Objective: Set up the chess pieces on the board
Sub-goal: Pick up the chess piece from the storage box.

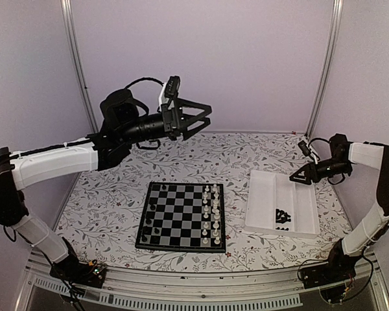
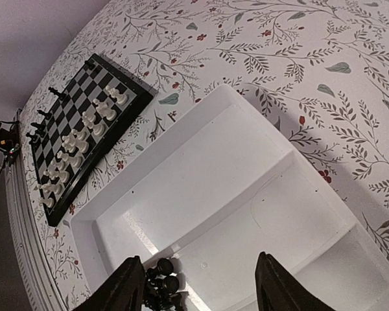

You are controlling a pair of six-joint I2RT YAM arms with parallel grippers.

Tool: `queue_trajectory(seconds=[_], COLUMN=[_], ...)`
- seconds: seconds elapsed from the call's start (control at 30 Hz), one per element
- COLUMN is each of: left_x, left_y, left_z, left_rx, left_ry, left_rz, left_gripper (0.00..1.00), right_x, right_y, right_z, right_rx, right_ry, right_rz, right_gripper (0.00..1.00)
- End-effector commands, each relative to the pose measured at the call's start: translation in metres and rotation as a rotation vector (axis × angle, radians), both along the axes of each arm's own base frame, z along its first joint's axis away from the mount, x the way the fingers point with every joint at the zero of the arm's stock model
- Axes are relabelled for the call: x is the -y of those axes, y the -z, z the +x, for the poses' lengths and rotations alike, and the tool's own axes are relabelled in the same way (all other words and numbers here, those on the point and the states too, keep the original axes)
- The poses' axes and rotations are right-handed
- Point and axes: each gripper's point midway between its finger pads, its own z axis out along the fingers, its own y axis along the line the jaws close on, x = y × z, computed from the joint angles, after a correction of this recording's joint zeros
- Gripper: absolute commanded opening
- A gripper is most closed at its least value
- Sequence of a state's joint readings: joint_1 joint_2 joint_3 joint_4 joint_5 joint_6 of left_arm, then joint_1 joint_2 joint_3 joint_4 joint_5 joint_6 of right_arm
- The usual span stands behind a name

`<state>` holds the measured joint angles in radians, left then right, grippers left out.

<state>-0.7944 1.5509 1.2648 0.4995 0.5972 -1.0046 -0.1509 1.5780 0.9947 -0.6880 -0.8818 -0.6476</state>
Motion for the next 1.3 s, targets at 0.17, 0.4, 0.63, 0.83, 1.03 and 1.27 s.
queue_trajectory(seconds=[0.17,0.4,0.63,0.83,1.03,1.27], left_x=[-0.039,-0.13,-0.129,-0.138,-0.13,-0.126], left_y=[0.117,0.109,0.124,0.13,0.149,0.15], left_z=[0.048,0.097,0.099,0.091,0.089,0.089], left_rx=[0.406,0.527,0.576,0.574,0.558,0.557], left_ry=[-0.317,-0.954,-0.876,-0.811,-0.738,-0.715], left_rz=[0.663,0.916,0.944,0.871,0.908,0.91], left_gripper=[0.99,1.0,0.99,0.96,0.94,0.92], right_x=[0.033,0.017,0.001,-0.021,-0.031,-0.04], right_y=[-0.083,-0.086,-0.043,-0.053,-0.053,-0.08], right_z=[0.035,0.031,0.02,-0.008,-0.015,-0.012], right_rx=[0.374,0.227,0.189,0.255,0.249,0.299], right_ry=[0.153,0.089,0.032,-0.137,-0.189,-0.157], right_rz=[-0.235,-0.151,-0.41,-0.334,-0.28,-0.205], right_gripper=[0.99,0.99,0.99,0.99,0.99,0.99])
